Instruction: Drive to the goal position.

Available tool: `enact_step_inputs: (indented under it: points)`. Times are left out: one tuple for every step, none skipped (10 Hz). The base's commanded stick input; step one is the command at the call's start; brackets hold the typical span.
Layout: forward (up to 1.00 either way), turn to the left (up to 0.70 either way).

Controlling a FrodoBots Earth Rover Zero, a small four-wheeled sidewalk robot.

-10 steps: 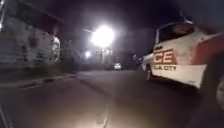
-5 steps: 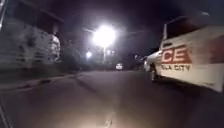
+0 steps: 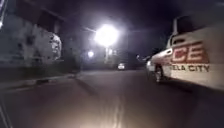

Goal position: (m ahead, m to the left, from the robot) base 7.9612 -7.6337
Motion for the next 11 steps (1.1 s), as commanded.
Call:
enact_step_inputs:
  points:
    - [0.70, -0.35]
    - [0.70, -0.35]
    - [0.70, -0.35]
    - [0.70, -0.35]
    - [0.70, -0.35]
    - [0.70, -0.35]
    - [0.70, -0.35]
    - [0.70, -0.35]
    - [0.70, 0.00]
    - [0.70, 0.00]
    - [0.70, 0.00]
